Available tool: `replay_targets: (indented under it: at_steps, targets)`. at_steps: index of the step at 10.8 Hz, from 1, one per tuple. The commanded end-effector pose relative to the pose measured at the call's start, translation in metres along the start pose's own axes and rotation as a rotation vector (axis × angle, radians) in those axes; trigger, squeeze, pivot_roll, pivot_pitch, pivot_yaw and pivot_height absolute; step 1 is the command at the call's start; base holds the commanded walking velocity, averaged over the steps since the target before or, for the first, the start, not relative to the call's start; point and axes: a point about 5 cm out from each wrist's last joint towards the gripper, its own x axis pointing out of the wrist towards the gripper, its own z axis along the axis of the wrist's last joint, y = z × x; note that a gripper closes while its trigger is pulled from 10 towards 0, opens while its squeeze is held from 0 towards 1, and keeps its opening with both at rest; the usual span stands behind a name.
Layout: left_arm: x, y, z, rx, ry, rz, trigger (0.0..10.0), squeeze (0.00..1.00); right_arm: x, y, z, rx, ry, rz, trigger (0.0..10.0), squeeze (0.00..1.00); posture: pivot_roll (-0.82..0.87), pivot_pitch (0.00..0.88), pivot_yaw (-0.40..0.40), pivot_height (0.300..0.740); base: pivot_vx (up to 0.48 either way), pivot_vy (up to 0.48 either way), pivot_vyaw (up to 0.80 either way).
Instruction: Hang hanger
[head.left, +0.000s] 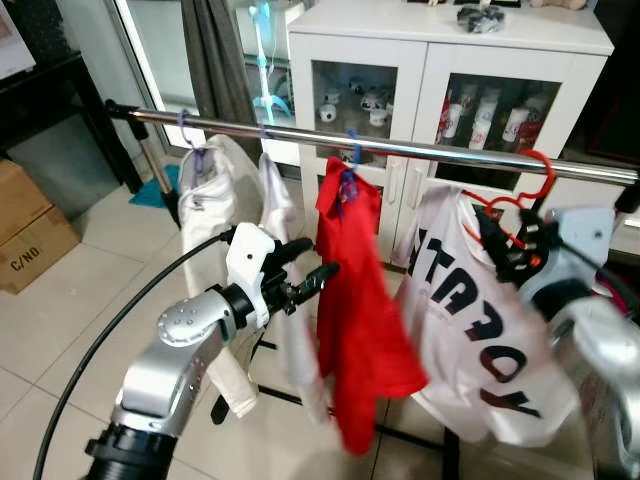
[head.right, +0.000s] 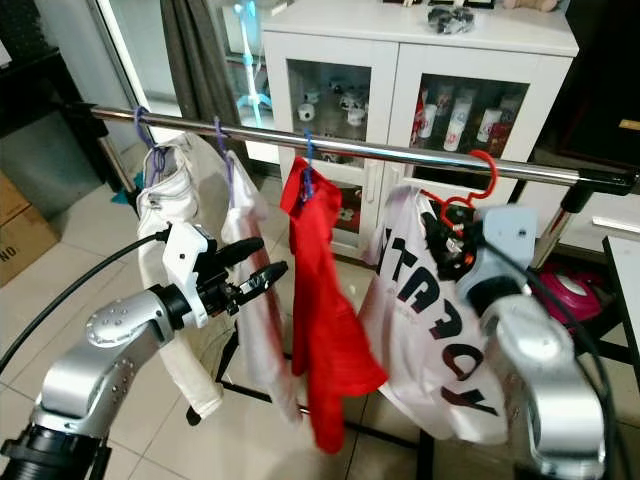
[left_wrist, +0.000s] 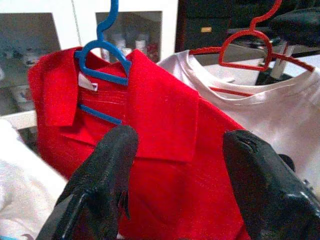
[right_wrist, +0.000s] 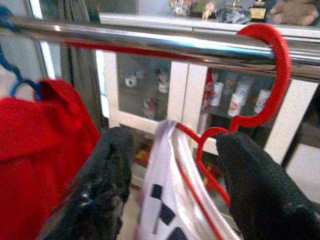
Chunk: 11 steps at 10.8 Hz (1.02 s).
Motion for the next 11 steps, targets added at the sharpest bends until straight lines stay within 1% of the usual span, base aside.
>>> replay_targets:
  at_steps: [1,2,3,5,6,7,8,9,10,11]
  targets:
    - [0.003,-0.002,0.005,0.011,0.008,-0.066,10.0,0.0,0.006,-0.009,-0.003,-0.035,0.043,-0.017,10.0,1.0,-0.18,0.0,0.073,0.74,0.0,0.0,0.0]
    - [0.003,-0.005,0.007,0.022,0.018,-0.129,10.0,0.0,0.01,-0.018,0.0,-0.062,0.053,-0.032,10.0,1.0,-0.18,0.0,0.072,0.74,0.0,0.0,0.0]
    - [0.001,-0.004,0.01,0.024,0.016,-0.151,10.0,0.0,0.011,-0.027,0.007,-0.081,0.049,-0.03,10.0,1.0,-0.17,0.0,0.069,0.74,0.0,0.0,0.0]
    - [-0.002,-0.005,0.01,0.012,0.021,-0.177,10.0,0.0,0.005,-0.033,0.01,-0.096,0.093,0.04,10.0,1.0,-0.17,0.0,0.069,0.74,0.0,0.0,0.0]
    - [-0.002,-0.005,0.009,0.008,0.026,-0.199,10.0,0.0,0.003,-0.038,0.01,-0.125,0.123,0.075,10.0,1.0,-0.18,0.0,0.075,0.74,0.0,0.0,0.0]
    - [-0.002,-0.005,0.009,0.005,0.027,-0.209,10.0,0.0,0.002,-0.043,0.01,-0.109,0.145,0.073,10.0,1.0,-0.18,0.0,0.081,0.74,0.0,0.0,0.0]
    - [-0.001,-0.006,0.009,0.004,0.027,-0.215,10.0,0.0,0.003,-0.044,0.008,-0.067,0.173,0.099,10.0,0.0,-0.18,0.0,0.081,0.74,0.0,0.0,0.0]
    - [0.0,-0.005,0.009,0.003,0.028,-0.224,10.0,0.0,0.009,-0.05,0.002,-0.016,0.216,0.119,10.0,0.0,-0.19,0.0,0.093,0.74,0.0,0.0,0.0]
    - [0.002,-0.006,0.009,0.003,0.027,-0.23,10.0,0.0,0.018,-0.055,0.0,-0.049,0.251,0.13,10.0,0.0,-0.19,0.0,0.089,0.74,0.0,0.0,0.0]
    - [0.002,-0.005,0.009,0.005,0.028,-0.23,10.0,0.0,0.024,-0.058,0.0,-0.067,0.262,0.133,10.0,0.0,-0.19,0.0,0.086,0.74,0.0,0.0,0.0]
